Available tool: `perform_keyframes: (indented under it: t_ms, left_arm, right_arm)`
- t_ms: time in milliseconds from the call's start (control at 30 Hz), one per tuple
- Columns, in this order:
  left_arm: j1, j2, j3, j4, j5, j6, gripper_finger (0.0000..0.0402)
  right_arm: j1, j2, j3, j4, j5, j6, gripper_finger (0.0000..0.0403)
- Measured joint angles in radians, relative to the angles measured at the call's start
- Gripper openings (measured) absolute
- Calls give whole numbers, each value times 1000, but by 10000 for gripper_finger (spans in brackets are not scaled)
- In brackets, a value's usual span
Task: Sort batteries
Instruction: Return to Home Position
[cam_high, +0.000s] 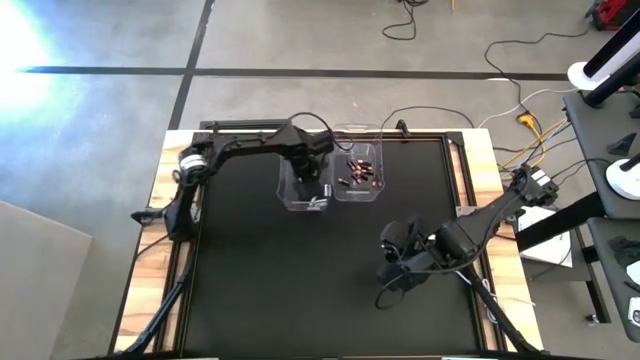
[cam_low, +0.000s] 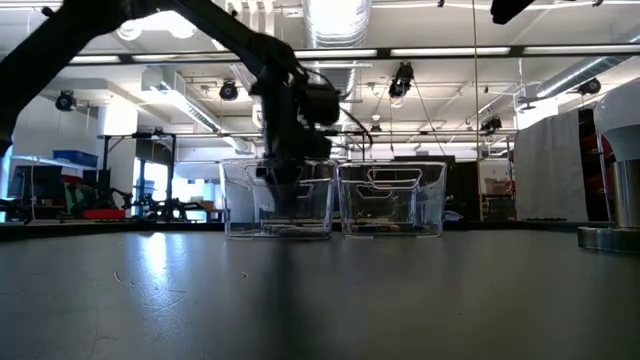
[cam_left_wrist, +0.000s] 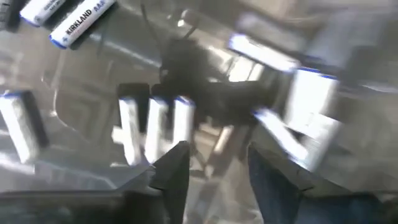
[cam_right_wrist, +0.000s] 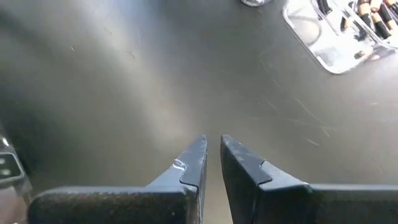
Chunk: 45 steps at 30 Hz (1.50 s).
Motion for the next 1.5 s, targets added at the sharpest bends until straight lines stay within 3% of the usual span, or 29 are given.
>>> perform_keyframes:
  t_ms: [167, 433, 500, 633, 733, 833, 933, 1033, 1200, 1500]
  left_arm:
    - [-38, -153, 0, -98, 50, -41, 162]
    - [-182, -431, -17, -120, 54, -18, 164]
    - [-219, -495, -37, -121, 6, -50, 164]
    - [-303, -615, -103, -153, -181, -208, 164]
    - [-377, -701, -162, -234, -327, -293, 164]
    - [-446, -790, -218, -356, -395, -312, 164]
    - [-494, -864, -267, -450, -392, -372, 164]
    - [-535, -948, -332, -441, -382, -524, 164]
    - [-558, -1093, -476, -318, -364, -508, 164]
    - [-559, -1420, -750, -224, -381, -419, 164]
  right_arm:
    - [-44, -3, 0, 73, 52, -68, 38]
    - [-216, 22, 0, 459, 76, -468, 38]
    - [-264, 44, 0, 591, 80, -548, 38]
    - [-339, 90, 0, 770, 76, -669, 38]
    - [-381, 136, -1, 815, 69, -743, 38]
    - [-417, 192, 0, 842, 63, -758, 38]
    - [-450, 263, 0, 867, 7, -752, 38]
    - [-480, 333, 4, 912, -127, -775, 38]
    - [-521, 397, 61, 1006, -376, -818, 38]
    - [-588, 318, 196, 988, -400, -1108, 38]
